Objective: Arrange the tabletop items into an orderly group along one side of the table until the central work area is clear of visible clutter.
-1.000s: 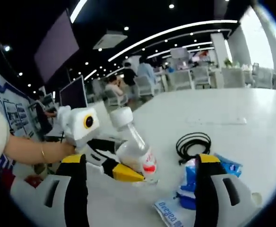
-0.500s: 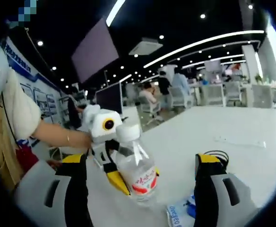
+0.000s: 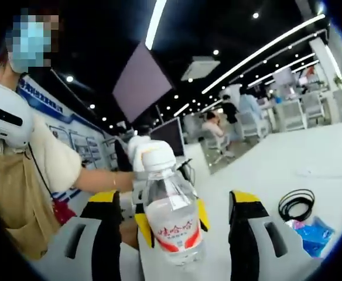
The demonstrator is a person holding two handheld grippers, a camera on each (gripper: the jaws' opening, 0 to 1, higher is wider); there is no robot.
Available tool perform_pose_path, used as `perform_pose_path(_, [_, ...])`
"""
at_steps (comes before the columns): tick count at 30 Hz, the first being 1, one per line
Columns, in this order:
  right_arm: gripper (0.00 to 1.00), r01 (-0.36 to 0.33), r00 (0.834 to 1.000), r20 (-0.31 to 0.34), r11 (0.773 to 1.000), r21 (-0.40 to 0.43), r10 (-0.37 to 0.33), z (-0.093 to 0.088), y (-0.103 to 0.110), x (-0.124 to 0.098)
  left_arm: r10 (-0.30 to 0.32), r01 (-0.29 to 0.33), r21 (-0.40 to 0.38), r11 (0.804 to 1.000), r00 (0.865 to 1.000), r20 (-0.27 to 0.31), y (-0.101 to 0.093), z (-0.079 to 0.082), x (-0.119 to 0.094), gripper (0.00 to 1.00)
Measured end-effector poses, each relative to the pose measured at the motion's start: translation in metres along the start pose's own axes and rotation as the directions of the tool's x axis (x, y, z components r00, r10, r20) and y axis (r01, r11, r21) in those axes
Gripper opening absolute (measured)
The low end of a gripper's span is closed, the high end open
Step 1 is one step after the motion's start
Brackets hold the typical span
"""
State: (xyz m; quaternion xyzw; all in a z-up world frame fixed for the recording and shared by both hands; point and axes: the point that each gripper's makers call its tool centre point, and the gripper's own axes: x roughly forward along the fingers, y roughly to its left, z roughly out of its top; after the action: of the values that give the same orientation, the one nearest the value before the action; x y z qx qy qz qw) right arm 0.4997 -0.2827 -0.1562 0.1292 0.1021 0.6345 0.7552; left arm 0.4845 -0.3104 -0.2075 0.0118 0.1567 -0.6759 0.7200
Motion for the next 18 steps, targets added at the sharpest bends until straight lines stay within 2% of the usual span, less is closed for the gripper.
perform_pose_path(2, [0.59,-0.023,1.000,-0.008,1.000,-0.017,0.023,0.002,0.006,0.001,-0.005,0.005,0.002,1.000,1.000,0.005,-0.002,0.005,-0.001,0.36])
perform_pose_path(5, [0.62,-0.044,0.999,-0.028,0.999,-0.026,0.043,0.000,0.014,0.002,-0.024,0.024,-0.002,1.000,0.999,0.025,-0.007,0.014,-0.002,0.36])
perform_pose_path(10, [0.48,-0.065,0.998,-0.031,0.996,-0.056,0.063,0.004,0.023,0.002,-0.047,0.047,0.009,0.999,0.998,0.038,-0.015,0.027,-0.002,0.36])
perform_pose_path(13, [0.47,-0.084,0.996,-0.048,0.994,-0.068,0.081,0.003,0.029,0.004,-0.066,0.066,0.009,0.998,0.997,0.048,-0.023,0.034,-0.002,0.36])
perform_pose_path(15, [0.42,-0.108,0.994,-0.028,0.992,-0.070,0.106,0.008,0.036,0.004,-0.077,0.077,0.007,0.997,0.996,0.044,-0.027,0.037,-0.001,0.36])
perform_pose_path(18, [0.42,-0.099,0.995,-0.028,0.991,-0.090,0.097,0.010,0.039,0.004,-0.077,0.076,0.018,0.997,0.996,0.040,-0.030,0.040,-0.003,0.36])
